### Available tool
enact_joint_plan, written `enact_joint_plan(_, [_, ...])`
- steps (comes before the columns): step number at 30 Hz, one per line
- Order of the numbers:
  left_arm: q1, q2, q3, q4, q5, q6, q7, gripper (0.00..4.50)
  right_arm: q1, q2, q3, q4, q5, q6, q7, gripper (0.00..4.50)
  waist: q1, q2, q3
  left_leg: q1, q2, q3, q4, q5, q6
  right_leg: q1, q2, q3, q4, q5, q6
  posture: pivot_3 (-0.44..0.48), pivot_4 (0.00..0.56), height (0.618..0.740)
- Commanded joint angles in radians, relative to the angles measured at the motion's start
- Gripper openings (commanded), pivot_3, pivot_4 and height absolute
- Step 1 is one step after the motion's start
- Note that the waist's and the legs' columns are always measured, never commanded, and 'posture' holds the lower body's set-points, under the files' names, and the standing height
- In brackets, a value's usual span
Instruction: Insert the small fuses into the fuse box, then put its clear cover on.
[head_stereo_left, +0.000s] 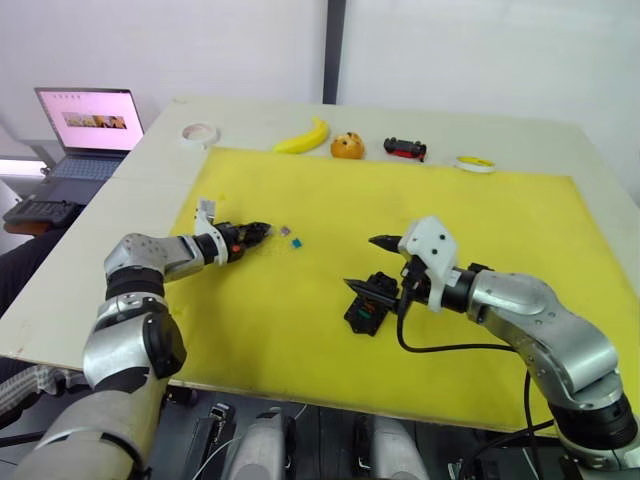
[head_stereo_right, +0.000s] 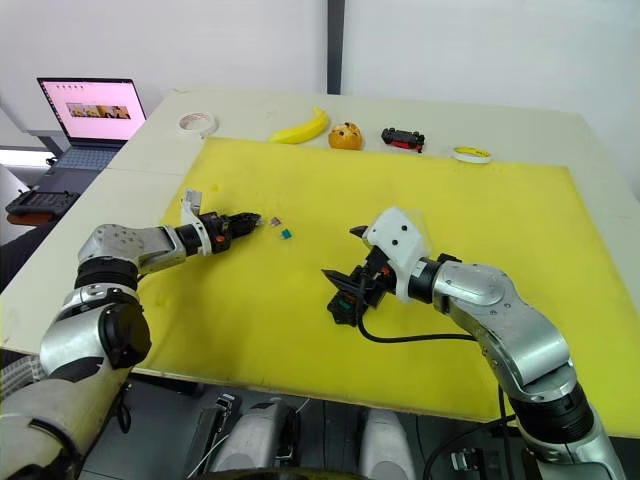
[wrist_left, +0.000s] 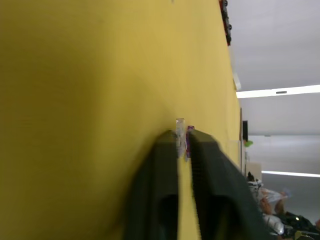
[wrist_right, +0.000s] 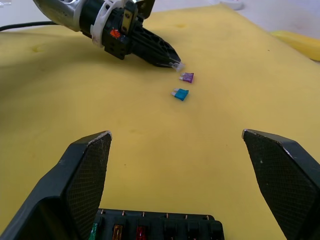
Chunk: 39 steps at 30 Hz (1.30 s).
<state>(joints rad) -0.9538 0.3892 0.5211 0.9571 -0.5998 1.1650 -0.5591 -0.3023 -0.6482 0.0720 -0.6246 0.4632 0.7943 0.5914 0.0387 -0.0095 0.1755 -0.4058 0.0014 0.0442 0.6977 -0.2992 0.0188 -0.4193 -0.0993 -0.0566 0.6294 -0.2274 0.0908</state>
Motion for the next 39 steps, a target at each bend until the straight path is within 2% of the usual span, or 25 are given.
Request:
enact_joint_plan(1, [0.037, -0.018, -0.02, 0.024, 0.007, 0.036, 0.015, 0.02, -0.01, 0.002, -0.011, -0.039, 0.005, -0.01, -0.001, 4.5, -0.002, 0.0, 0.0, 0.0, 0.0, 0.0, 0.0, 0.0, 0.0, 0.0, 0.0, 0.0, 0.0, 0.0, 0.0, 0.0, 0.15, 0.74])
enact_joint_plan(8, [0.035, 0.015, 0.017, -0.022, -0.022, 0.077, 0.029, 0.02, -0.003, 0.004, -0.024, -0.043, 0.016, -0.001, -0.007, 4.5, -0.006, 0.0, 0.0, 0.0, 0.001, 0.0, 0.0, 0.0, 0.0, -0.001, 0.0, 0.0, 0.0, 0.0, 0.0, 0.0, 0.15, 0.74])
enact_joint_plan(11, [0.032, 0.037, 0.032, -0.114, -0.066, 0.153, 0.031, 0.02, 0.0, 0.019, -0.043, -0.052, 0.047, 0.019, -0.019, 4.5, -0.016, 0.0, 0.0, -0.001, 0.004, 0.001, 0.0, 0.0, 0.0, -0.001, 0.001, 0.0, 0.0, 0.0, 0.0, 0.0, 0.15, 0.74])
enact_joint_plan(14, [0.02, 0.039, 0.086, -0.252, -0.146, 0.282, 0.049, 0.02, 0.001, 0.095, -0.096, -0.07, 0.152, 0.082, -0.069, 4.5, -0.028, -0.002, 0.001, -0.002, 0.005, 0.001, 0.0, 0.0, 0.0, -0.004, 0.001, 0.0, 0.0, 0.0, 0.0, 0.0, 0.15, 0.74])
enact_joint_plan(17, [-0.001, -0.002, 0.154, -0.416, -0.239, 0.418, 0.077, 0.02, -0.005, 0.167, -0.135, -0.082, 0.248, 0.144, -0.118, 4.5, -0.028, -0.003, 0.002, -0.003, 0.006, 0.001, 0.0, 0.001, -0.001, -0.005, 0.002, 0.0, 0.001, 0.0, 0.0, 0.0, 0.15, 0.74])
enact_joint_plan(21, [0.004, -0.075, 0.149, -0.574, -0.385, 0.449, 0.138, 0.02, -0.045, 0.241, -0.181, -0.054, 0.339, 0.185, -0.193, 4.5, -0.027, -0.003, 0.002, -0.003, 0.006, 0.001, 0.0, 0.001, -0.002, -0.005, 0.001, 0.001, 0.001, 0.0, 0.0, 0.0, 0.15, 0.74])
enact_joint_plan(25, [-0.017, -0.166, 0.181, -0.633, -0.496, 0.449, 0.235, 0.02, -0.12, 0.366, -0.255, 0.003, 0.5, 0.231, -0.326, 4.5, -0.027, -0.003, 0.002, -0.003, 0.006, 0.0, -0.001, 0.001, -0.002, -0.005, 0.001, 0.001, 0.001, 0.0, 0.0, 0.0, 0.15, 0.74])
enact_joint_plan(31, [-0.012, -0.291, 0.23, -0.677, -0.609, 0.449, 0.361, 0.02, -0.169, 0.478, -0.309, 0.06, 0.68, 0.234, -0.521, 4.5, -0.027, -0.003, 0.002, -0.003, 0.006, 0.001, -0.002, 0.001, -0.002, -0.006, 0.001, 0.001, 0.001, 0.0, 0.0, 0.0, 0.15, 0.74])
enact_joint_plan(35, [-0.006, -0.325, 0.235, -0.69, -0.695, 0.449, 0.432, 0.02, -0.182, 0.511, -0.332, 0.097, 0.802, 0.207, -0.642, 4.5, -0.029, -0.003, 0.002, -0.003, 0.006, 0.001, -0.002, 0.001, -0.002, -0.006, 0.001, 0.001, 0.001, 0.0, 0.0, 0.0, 0.15, 0.74])
enact_joint_plan(39, [0.002, -0.326, 0.209, -0.685, -0.775, 0.449, 0.481, 0.02, -0.184, 0.515, -0.328, 0.119, 0.892, 0.167, -0.7, 4.5, -0.03, -0.003, 0.002, -0.003, 0.006, 0.001, -0.002, 0.001, -0.002, -0.006, 0.002, 0.001, 0.001, 0.0, 0.0, 0.0, 0.15, 0.74])
